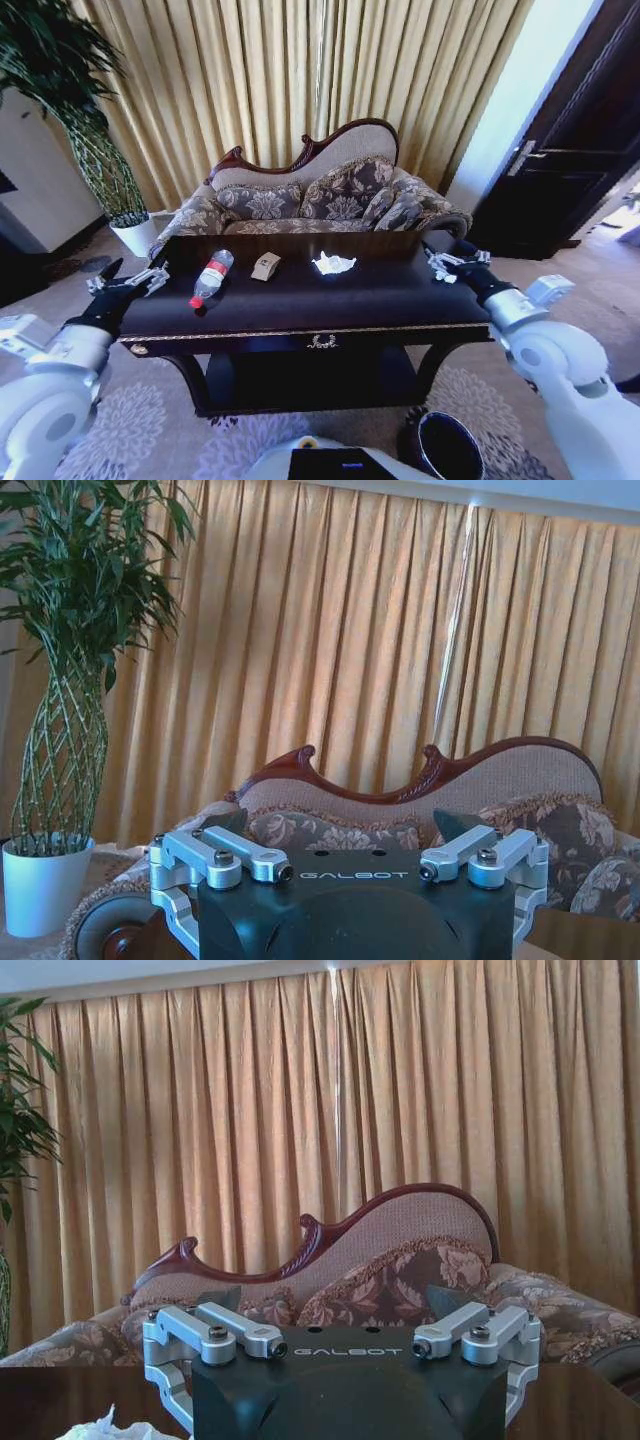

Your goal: Move to the front of the table and place the trash on the table into the trash bin.

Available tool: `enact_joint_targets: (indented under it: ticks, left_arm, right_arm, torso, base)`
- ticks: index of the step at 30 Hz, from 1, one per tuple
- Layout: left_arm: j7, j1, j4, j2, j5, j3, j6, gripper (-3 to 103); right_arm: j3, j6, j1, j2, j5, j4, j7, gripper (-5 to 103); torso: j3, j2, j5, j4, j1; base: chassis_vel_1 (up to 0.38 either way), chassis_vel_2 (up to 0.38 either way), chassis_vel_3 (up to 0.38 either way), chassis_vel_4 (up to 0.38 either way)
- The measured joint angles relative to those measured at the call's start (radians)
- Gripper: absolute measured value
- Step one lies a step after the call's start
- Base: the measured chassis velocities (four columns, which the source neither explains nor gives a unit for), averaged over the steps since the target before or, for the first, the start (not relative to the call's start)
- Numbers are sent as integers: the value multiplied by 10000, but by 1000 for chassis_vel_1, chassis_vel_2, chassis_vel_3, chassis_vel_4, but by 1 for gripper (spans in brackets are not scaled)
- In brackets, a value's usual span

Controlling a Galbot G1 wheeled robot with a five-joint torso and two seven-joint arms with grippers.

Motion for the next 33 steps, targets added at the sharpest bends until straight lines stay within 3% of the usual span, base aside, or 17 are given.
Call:
enact_joint_targets:
  ticks: [5,11,18,23,33]
  left_arm:
    - [-23,9,0,14,22,12,-179,100]
    - [-33,22,0,50,24,-22,-201,100]
    - [-48,24,0,63,25,-50,-196,100]
    - [-55,40,0,95,23,-88,-183,100]
    - [-9,75,0,60,18,-102,-159,100]
  right_arm:
    - [-60,35,117,-2,-43,-29,34,100]
    - [-91,-483,359,-86,-239,-225,245,100]
    - [90,-1879,481,-325,179,-295,898,100]
    - [-362,-2812,915,-517,212,-681,1115,100]
    - [-1160,-3660,1574,-748,-802,-2036,1272,100]
  torso:
    - [-1,2,1,1,-4]
    - [4,-2,0,3,6]
    - [3,-1,1,0,4]
    - [3,-1,0,2,5]
    - [3,-1,2,2,5]
  base:
    - [0,0,0,0]
    - [0,0,0,0]
    - [0,0,0,0]
    - [0,0,0,0]
    - [0,0,0,0]
